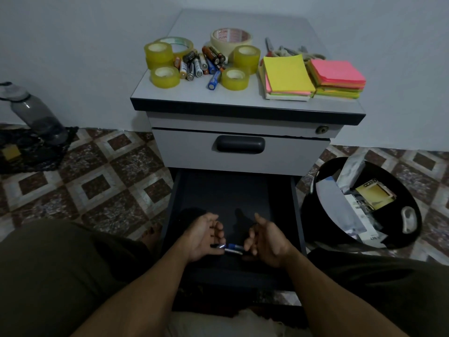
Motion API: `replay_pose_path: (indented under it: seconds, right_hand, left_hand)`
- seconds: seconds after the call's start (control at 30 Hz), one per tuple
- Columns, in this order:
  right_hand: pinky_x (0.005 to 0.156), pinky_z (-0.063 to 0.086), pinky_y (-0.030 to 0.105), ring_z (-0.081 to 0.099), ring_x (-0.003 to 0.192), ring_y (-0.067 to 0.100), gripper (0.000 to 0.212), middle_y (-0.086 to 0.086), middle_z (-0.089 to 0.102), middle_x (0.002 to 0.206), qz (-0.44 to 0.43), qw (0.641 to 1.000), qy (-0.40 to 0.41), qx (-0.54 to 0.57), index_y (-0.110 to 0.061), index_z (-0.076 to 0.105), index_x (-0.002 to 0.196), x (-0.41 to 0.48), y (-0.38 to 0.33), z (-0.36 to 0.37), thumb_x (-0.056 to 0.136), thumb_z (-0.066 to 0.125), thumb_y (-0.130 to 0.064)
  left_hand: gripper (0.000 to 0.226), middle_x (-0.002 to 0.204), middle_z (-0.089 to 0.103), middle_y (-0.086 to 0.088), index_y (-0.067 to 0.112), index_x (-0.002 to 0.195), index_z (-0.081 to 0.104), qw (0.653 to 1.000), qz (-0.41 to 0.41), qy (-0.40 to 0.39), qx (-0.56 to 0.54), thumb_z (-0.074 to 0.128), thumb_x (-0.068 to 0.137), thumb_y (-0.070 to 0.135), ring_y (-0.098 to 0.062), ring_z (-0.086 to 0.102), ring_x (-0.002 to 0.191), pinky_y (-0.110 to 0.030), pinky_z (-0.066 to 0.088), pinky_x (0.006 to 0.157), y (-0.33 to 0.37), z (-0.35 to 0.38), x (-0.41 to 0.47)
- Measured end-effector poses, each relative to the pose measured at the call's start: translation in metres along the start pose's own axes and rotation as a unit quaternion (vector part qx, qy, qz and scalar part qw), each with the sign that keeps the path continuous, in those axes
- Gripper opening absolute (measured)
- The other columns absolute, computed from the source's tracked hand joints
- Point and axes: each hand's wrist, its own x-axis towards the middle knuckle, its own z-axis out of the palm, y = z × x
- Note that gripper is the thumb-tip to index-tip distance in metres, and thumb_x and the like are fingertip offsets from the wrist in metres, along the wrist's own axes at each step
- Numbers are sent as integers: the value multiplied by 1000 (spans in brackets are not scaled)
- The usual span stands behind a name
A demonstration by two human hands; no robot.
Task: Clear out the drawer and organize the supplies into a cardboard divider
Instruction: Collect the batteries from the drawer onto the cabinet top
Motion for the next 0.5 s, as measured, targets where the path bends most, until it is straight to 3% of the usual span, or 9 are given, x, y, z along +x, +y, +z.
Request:
replay_pose_path:
  seconds: [0.1, 0.2, 0.27, 0.33, 0.4, 0.43, 0.5]
  right_hand:
    - [87, 47, 49, 48, 45, 25, 59, 17, 58, 62, -26, 999, 21, 40, -13, 49, 62, -1, -13, -8, 97, 35, -57]
    - [72, 47, 40, 52, 55, 26, 51, 15, 59, 68, -68, 993, 78, 49, -13, 49, 70, -8, -29, -20, 98, 38, -54]
    - [68, 46, 37, 54, 62, 25, 41, 12, 62, 74, -100, 986, 127, 32, -14, 53, 75, -6, -33, -23, 98, 42, -46]
    - [72, 47, 39, 58, 74, 27, 23, 12, 64, 86, -145, 960, 200, -132, -15, 57, 83, 0, -27, -22, 96, 50, -32]
    - [87, 48, 37, 60, 95, 31, 9, 14, 62, 107, -170, 885, 241, -361, -15, 58, 96, 4, -17, -22, 88, 58, -20]
    - [93, 45, 34, 57, 105, 33, 20, 14, 56, 117, -160, 856, 225, -436, -15, 56, 105, 4, -13, -22, 85, 60, -17]
    - [104, 40, 33, 50, 119, 37, 46, 14, 41, 130, -133, 828, 177, -515, -18, 51, 126, 2, -9, -23, 81, 63, -18]
  left_hand:
    - [26, 65, 56, -4, 14, 74, 57, 997, 57, 56, 11, 50, 95, 28, -19, 55, 63, -52, 51, 93, 6, -1, -4]
    - [11, 73, 58, -3, 13, 83, 61, 967, 142, 152, 150, 55, 91, 18, -16, 53, 63, -35, 53, 71, 10, -2, -4]
    - [6, 80, 63, 1, 15, 87, 64, 934, 168, 191, 250, 59, 88, 19, -15, 57, 70, -32, 51, 69, 9, -7, 0]
    - [16, 94, 66, 5, 21, 95, 64, 881, 171, 202, 391, 68, 80, 25, -15, 62, 85, -32, 53, 81, 5, -13, 2]
    - [48, 113, 58, 5, 26, 113, 56, 823, 150, 181, 518, 77, 70, 31, -18, 59, 101, -30, 49, 90, -1, -17, 3]
    - [60, 120, 53, 3, 28, 121, 51, 802, 143, 170, 554, 78, 68, 31, -20, 57, 108, -31, 48, 93, -4, -17, 3]
    - [61, 127, 50, -1, 28, 125, 47, 773, 153, 167, 593, 76, 71, 26, -23, 54, 115, -32, 45, 98, -10, -15, 4]
